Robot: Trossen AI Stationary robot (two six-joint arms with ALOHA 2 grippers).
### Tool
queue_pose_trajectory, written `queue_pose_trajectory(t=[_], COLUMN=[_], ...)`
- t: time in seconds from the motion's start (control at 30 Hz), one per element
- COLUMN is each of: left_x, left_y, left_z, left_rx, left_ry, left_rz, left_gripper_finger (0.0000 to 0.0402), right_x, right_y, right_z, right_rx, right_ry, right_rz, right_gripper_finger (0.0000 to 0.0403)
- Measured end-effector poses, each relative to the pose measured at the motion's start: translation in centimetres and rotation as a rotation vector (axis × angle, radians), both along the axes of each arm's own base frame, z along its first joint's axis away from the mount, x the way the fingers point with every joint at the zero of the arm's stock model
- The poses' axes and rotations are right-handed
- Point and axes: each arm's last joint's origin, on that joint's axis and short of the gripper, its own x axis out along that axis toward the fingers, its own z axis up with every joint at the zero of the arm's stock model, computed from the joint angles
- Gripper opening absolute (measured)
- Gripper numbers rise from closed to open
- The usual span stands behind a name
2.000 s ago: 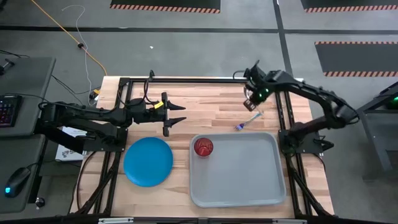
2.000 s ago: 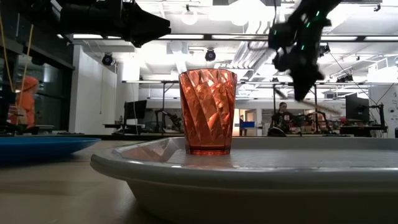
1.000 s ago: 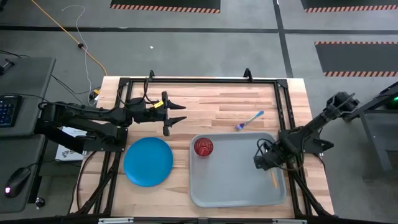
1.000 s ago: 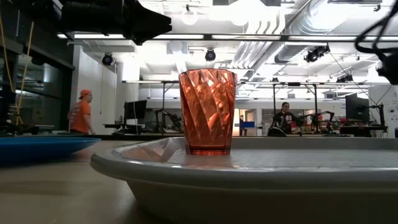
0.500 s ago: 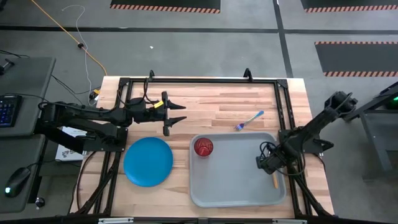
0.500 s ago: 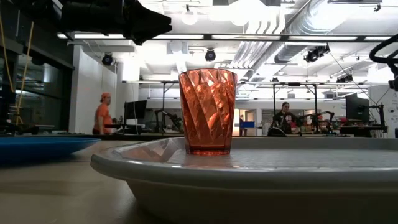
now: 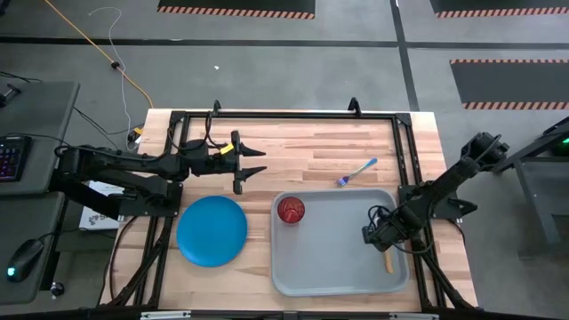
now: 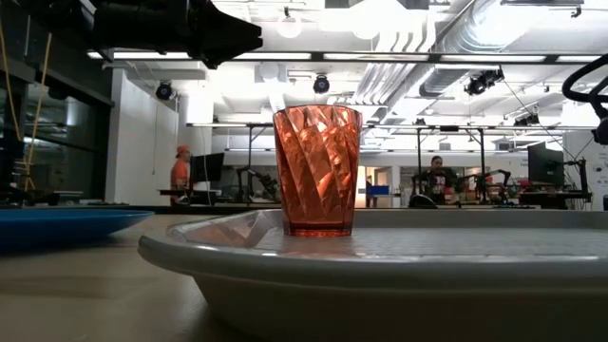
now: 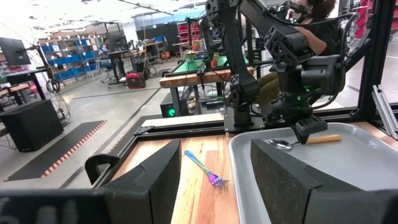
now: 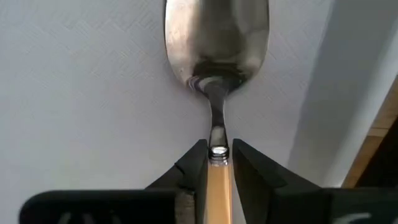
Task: Pick and place plate/cup/fork/spoon on tray
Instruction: Put the yellow spoon on the gray tray, then put the blue fork on the gray tray to the left of the yellow spoon
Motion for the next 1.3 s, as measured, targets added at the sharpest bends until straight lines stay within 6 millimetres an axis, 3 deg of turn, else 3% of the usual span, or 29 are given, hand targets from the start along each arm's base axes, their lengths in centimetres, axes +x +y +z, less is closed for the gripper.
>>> queue_pose_trajectory(t=[0.4, 0.67, 0.77, 0.9, 1.07, 1.3], left_x=[0.0, 0.0, 0.0, 0.0, 0.0, 0.0], left_y=[0.0, 0.0, 0.0, 0.0, 0.0, 0.0], left_z=[0.0, 0.1, 0.1, 0.1, 0.1, 0.1], left_rx=[0.005, 0.008, 0.008, 0.009, 0.009, 0.009], left_ry=[0.0, -0.007, -0.007, -0.007, -0.007, -0.007], left_rz=[0.0, 0.0, -0.001, 0.0, 0.0, 0.0], left_gripper_finger=[0.0184, 0.0184, 0.0184, 0.0184, 0.0184, 0.0184], right_x=[0.0, -0.4, -0.3, 0.8, 3.1, 5.4], right_y=[0.0, -0.3, -0.6, -1.1, -3.0, -8.9], right_z=[0.1, 1.6, 2.6, 4.2, 6.2, 6.1], right_rx=[0.008, 0.068, 0.048, -0.094, -0.329, -0.444], right_ry=[-0.015, -0.09, -0.211, -0.542, -0.844, -0.767], right_rz=[0.063, 0.107, 0.09, 0.056, 0.099, 0.326], right_gripper_finger=[0.0134, 0.0179, 0.0184, 0.0184, 0.0184, 0.0184])
